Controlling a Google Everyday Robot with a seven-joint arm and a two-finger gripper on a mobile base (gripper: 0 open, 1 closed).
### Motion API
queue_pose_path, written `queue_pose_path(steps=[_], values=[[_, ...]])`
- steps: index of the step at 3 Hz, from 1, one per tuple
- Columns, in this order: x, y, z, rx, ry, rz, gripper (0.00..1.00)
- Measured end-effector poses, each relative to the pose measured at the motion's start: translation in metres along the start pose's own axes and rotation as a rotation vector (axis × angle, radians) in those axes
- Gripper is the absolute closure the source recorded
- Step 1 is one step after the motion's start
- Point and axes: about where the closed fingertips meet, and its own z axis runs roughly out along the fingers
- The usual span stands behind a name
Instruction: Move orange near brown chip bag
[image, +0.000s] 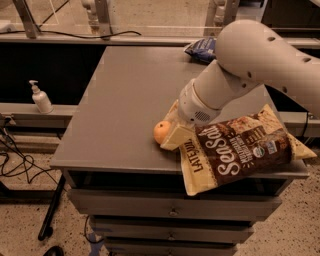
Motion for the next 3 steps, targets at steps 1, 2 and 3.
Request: queue_pose_path(steps=[1, 2, 3], values=[[0.0015, -0.0002, -0.0057, -0.001, 0.01, -0.003, 0.37], [0.0018, -0.0001, -0.0082, -0.004, 0.014, -0.005, 0.13], [0.0017, 0.0019, -0.0072, -0.009, 0.011, -0.005, 0.0]])
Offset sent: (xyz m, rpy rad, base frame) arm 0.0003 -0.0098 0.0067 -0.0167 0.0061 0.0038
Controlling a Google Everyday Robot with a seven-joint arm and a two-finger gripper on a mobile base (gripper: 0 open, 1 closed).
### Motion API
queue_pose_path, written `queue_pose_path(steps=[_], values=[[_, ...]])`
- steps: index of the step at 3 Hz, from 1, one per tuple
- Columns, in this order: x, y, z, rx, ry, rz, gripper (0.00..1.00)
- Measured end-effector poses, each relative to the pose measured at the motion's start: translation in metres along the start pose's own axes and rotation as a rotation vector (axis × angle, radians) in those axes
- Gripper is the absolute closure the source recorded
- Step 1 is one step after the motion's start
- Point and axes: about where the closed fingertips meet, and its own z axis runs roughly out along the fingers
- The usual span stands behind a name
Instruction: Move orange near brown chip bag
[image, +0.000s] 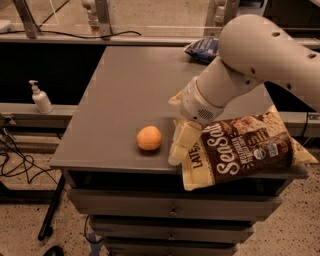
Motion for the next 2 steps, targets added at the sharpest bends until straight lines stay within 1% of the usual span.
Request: queue_pose_path(steps=[1, 2], values=[[-0.0005, -0.0006, -0.0017, 0.005, -0.002, 0.003, 0.0], [-0.0032, -0.0034, -0.0088, 0.023, -0.008, 0.013, 0.0]])
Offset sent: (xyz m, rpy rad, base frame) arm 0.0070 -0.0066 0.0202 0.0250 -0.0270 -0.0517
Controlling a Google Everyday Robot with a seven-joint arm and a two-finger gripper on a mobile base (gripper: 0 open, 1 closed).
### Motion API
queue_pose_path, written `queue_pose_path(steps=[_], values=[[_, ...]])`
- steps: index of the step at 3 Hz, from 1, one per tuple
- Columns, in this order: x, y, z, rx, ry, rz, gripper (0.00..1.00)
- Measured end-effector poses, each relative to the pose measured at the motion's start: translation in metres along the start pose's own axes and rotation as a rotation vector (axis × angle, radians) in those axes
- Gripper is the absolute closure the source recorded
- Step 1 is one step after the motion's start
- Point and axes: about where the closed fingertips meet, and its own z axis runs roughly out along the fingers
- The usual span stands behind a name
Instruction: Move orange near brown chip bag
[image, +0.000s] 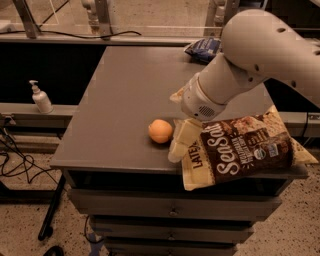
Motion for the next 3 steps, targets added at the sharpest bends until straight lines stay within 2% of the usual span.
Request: queue_pose_path(steps=[1, 2, 3], values=[[0.004, -0.005, -0.029, 0.067, -0.007, 0.038, 0.0], [0.017, -0.014, -0.085, 0.235, -0.019, 0.117, 0.0], [0.033, -0.02, -0.158, 0.46, -0.04, 0.198, 0.0]])
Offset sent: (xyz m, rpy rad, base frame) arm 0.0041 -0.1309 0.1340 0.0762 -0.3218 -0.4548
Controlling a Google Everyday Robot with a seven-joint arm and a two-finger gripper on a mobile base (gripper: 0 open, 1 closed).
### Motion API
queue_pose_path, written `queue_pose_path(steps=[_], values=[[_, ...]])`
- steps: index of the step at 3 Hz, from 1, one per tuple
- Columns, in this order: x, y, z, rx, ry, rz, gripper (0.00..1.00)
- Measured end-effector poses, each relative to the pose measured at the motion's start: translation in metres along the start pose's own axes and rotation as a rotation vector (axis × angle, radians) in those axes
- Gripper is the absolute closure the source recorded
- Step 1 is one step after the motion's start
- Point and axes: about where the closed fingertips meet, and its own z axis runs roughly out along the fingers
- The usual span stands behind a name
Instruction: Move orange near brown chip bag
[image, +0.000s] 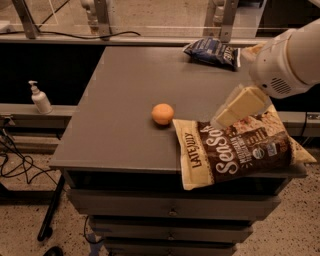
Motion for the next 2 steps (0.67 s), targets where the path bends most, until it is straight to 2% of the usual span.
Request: queue_pose_path(steps=[1, 2], values=[[0.011, -0.031, -0.068, 0.209, -0.022, 0.066, 0.0], [0.015, -0.046, -0.133, 0.401, -0.07, 0.121, 0.0]])
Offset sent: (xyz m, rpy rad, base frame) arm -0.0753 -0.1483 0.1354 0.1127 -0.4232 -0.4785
